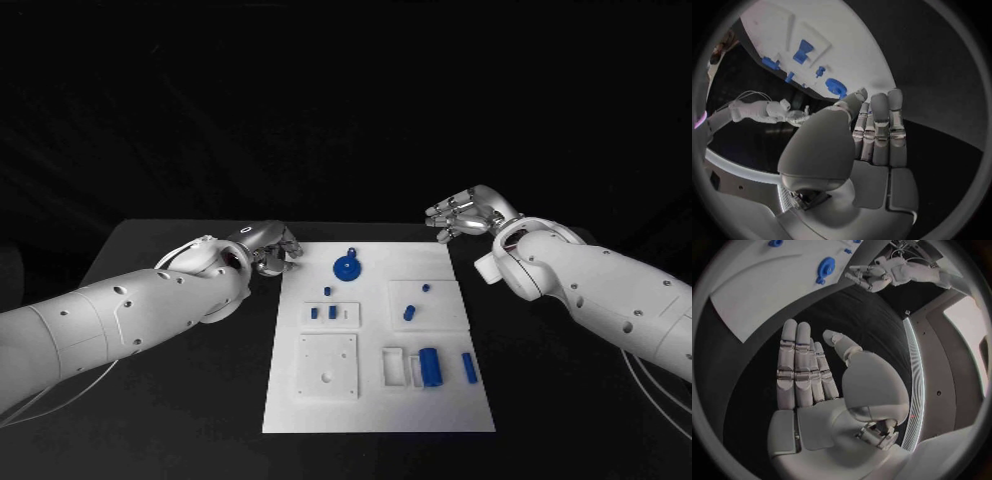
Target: Assemble the parts on the task board
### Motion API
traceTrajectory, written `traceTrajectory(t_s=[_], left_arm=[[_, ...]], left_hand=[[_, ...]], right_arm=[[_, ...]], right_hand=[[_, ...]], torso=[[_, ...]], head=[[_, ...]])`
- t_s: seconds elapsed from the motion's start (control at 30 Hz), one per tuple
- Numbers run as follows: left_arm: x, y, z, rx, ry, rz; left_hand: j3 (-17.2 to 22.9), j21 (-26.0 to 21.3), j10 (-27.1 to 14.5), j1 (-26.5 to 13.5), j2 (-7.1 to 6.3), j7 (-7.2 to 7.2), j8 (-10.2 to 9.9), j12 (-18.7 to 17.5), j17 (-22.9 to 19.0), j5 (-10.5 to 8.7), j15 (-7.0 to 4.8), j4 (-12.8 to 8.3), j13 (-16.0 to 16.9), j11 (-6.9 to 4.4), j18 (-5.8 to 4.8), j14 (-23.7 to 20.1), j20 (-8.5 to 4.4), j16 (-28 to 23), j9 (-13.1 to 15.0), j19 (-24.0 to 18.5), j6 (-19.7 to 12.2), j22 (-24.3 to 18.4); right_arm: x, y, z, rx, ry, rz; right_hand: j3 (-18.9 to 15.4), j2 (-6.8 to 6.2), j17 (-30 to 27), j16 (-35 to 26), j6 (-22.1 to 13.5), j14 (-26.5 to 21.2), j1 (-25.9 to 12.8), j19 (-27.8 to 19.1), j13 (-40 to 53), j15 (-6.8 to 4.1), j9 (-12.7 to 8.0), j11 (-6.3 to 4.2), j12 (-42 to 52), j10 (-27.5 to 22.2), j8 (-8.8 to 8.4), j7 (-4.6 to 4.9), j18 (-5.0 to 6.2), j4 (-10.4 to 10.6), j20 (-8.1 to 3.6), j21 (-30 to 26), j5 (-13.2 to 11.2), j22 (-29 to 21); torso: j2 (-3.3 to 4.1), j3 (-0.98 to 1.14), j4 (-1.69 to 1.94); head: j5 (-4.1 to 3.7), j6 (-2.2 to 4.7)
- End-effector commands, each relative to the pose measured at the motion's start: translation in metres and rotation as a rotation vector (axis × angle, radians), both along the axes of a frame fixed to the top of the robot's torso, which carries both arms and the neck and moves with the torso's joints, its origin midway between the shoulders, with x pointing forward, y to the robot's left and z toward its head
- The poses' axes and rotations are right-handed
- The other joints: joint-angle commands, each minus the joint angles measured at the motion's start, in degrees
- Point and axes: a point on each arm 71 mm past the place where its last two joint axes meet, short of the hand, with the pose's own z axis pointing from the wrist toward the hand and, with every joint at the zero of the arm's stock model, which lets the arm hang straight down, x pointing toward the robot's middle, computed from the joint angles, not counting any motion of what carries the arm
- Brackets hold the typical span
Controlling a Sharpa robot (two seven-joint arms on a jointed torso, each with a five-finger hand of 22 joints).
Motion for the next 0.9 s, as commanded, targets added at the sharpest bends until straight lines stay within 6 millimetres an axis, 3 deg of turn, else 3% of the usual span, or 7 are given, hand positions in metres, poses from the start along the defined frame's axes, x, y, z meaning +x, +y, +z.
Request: traceTrajectory(t_s=[0.03, 0.23, 0.3, 0.4, 0.57, 0.77, 0.9], left_arm=[[0.006, 0.013, 0.006, -0.219, 0.042, 0.088], [0.009, 0.025, 0.012, -0.512, 0.114, 0.149], [0.008, 0.027, 0.012, -0.580, 0.143, 0.149], [0.007, 0.028, 0.013, -0.658, 0.168, 0.150], [0.005, 0.030, 0.014, -0.744, 0.185, 0.154], [0.001, 0.025, 0.016, -0.803, 0.198, 0.129], [-0.001, 0.021, 0.017, -0.819, 0.195, 0.111]], left_hand=[[0.0, -0.4, -0.4, -0.9, 0.01, 0.08, -0.2, -0.2, -0.7, 0.17, 0.24, -0.1, 0.0, 0.14, 0.76, -0.3, 0.09, -1.9, -0.1, -0.8, 0.1, 0.9], [-3.2, -7.9, 1.1, -3.7, 1.03, 0.08, -0.1, -0.4, -4.9, -1.21, 0.59, 2.7, -0.1, -0.14, -0.98, -3.8, 0.89, -12.9, 0.0, -4.2, 0.1, -4.7], [-4.1, -10.4, 6.4, -4.7, 1.62, -0.67, 0.2, 0.7, -6.1, -1.52, 0.42, 3.8, 0.1, -1.76, -1.82, -5.1, 1.06, -16.3, 0.2, -5.3, 1.4, -6.8], [-6.5, -16.3, 8.0, -4.4, 2.27, -0.76, -0.1, -0.3, -9.0, -1.39, 0.57, 3.9, 0.0, -2.00, -3.74, -3.1, 0.52, -25.9, 0.1, -3.7, 1.9, -14.6], [-7.4, -16.4, 6.0, -4.1, 2.43, -0.45, -0.2, -0.2, -10.4, -1.49, 1.61, 3.8, 0.0, -1.21, -3.96, -3.5, 1.36, -32.7, 0.1, -5.7, 1.6, -19.6], [-11.8, -16.4, 4.3, -6.0, 1.69, -0.37, -0.1, -0.1, -11.1, -1.09, 2.43, 4.8, 0.1, -0.58, -4.05, -1.9, 2.39, -38.9, 0.1, -6.0, 0.8, -26.8], [-20.8, -16.1, 2.9, -4.0, 4.39, -0.10, -0.2, -0.2, -10.8, -1.21, 3.05, 5.3, 0.0, -0.05, -3.93, 0.1, 3.02, -45.7, 0.1, -4.6, 0.4, -40.6]], right_arm=[[-0.009, 0.007, -0.005, -0.181, 0.017, 0.111], [-0.025, 0.009, -0.009, -0.418, -0.023, 0.154], [-0.029, 0.009, -0.012, -0.483, -0.023, 0.149], [-0.036, 0.009, -0.016, -0.563, -0.019, 0.136], [-0.045, 0.014, -0.023, -0.657, -0.027, 0.125], [-0.054, 0.021, -0.030, -0.752, -0.090, 0.106], [-0.057, 0.028, -0.034, -0.770, -0.105, 0.114]], right_hand=[[-0.5, 0.38, 5.7, 6.7, 0.6, 2.3, 0.4, 2.3, 0.0, -1.03, 0.0, -0.35, -0.1, 0.7, -0.16, -0.27, 0.44, -1.0, -1.18, 3.5, -1.3, 2.3], [3.8, -0.31, 17.0, 19.4, 1.0, 1.2, -0.4, 4.0, 0.0, -1.73, 0.0, -0.92, 0.0, 1.5, -0.20, -0.48, -0.33, -2.2, -2.05, 11.4, -6.9, 8.5], [5.5, -0.92, 19.7, 22.3, 1.2, 0.3, -0.7, 3.0, 0.0, -1.94, 0.0, -0.89, -0.1, 1.6, -0.18, -0.75, -0.28, -1.5, -2.30, 13.6, -7.9, 10.7], [7.6, -1.50, 21.4, 24.4, 1.2, 0.4, -0.7, 2.7, 0.0, -1.85, 0.0, -0.97, 0.0, 1.6, -0.16, -0.79, -0.09, -0.6, -2.24, 15.6, -10.8, 12.6], [9.1, -2.98, 22.7, 26.7, 1.0, 0.4, -0.7, 2.6, 0.0, -1.50, 0.0, -0.80, 0.0, 0.9, -0.17, -0.81, 0.07, 0.7, -1.91, 17.3, -14.6, 14.6], [12.4, -5.92, 22.7, 27.4, 0.1, -0.1, -0.4, 1.8, 0.1, -0.95, 0.0, -0.21, 0.0, -1.6, -0.18, -0.91, 0.41, 2.8, -1.37, 17.9, -21.1, 15.9], [13.3, -7.66, 22.3, 28.0, -0.1, -0.3, 0.9, 1.7, 0.0, -0.81, 0.0, -0.02, -0.1, -2.3, -0.17, -0.81, 0.87, 5.2, -1.09, 17.9, -21.7, 17.0]], torso=[[-0.03, -0.03, -0.10], [-0.12, -0.16, -0.20], [-0.16, -0.20, -0.23], [-0.25, -0.24, -0.18], [-0.29, -0.27, -0.26], [-0.55, -0.64, -0.28], [-0.62, -0.72, -0.26]], head=[[-0.44, 0.25], [-1.30, 0.30], [-1.38, 0.27], [-1.66, 0.18], [-2.11, 0.21], [-2.12, -0.03], [-2.12, 0.00]])
